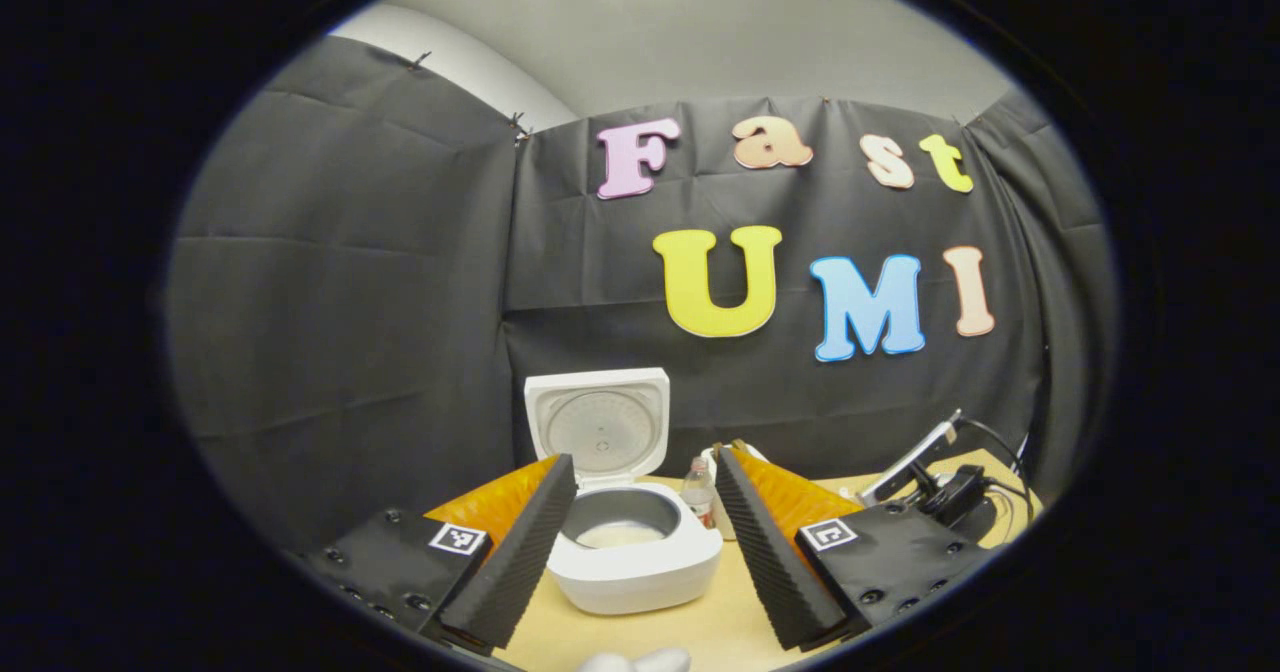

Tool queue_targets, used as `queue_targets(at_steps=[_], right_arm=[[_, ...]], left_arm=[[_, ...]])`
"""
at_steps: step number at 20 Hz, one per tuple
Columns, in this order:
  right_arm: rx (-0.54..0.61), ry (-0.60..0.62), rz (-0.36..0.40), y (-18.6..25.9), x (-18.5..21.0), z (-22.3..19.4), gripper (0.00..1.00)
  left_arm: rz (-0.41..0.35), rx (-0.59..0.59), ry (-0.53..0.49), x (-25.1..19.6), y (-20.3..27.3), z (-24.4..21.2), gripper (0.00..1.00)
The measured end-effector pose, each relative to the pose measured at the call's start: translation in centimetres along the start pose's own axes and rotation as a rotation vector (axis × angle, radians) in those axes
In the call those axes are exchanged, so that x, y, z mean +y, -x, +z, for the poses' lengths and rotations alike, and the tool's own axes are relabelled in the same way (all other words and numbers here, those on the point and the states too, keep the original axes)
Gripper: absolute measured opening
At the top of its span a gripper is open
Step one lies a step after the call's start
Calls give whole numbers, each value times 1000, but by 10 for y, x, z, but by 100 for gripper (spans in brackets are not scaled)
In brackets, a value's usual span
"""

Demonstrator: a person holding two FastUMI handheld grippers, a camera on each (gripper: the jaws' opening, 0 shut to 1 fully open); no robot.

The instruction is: Close the left gripper, press the button to open the rice cooker; take a wooden spoon from the chopstick holder with the right hand, scoop a spoonful of rice and pour it into the rice cooker, then put the wooden spoon back into the chopstick holder.

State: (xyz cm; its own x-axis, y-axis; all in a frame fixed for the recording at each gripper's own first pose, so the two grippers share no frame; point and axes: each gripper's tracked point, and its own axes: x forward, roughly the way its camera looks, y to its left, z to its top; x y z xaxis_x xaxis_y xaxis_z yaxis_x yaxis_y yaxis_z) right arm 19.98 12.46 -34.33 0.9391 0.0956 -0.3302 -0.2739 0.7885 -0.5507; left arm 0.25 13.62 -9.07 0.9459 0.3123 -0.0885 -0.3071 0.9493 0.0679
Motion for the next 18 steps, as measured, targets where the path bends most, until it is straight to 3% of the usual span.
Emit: queue_targets(at_steps=[3,6,11,18], right_arm=[[27,31,-3,-9,6,-13,17],[73,22,12,-15,18,-28,17],[120,-31,38,-16,34,-42,17],[146,-163,77,-16,48,-38,17]], left_arm=[[5,4,-23,3,0,-4,96],[6,15,-32,3,0,-9,100],[15,26,-47,9,-1,-13,96],[27,44,-58,16,3,-17,100]])
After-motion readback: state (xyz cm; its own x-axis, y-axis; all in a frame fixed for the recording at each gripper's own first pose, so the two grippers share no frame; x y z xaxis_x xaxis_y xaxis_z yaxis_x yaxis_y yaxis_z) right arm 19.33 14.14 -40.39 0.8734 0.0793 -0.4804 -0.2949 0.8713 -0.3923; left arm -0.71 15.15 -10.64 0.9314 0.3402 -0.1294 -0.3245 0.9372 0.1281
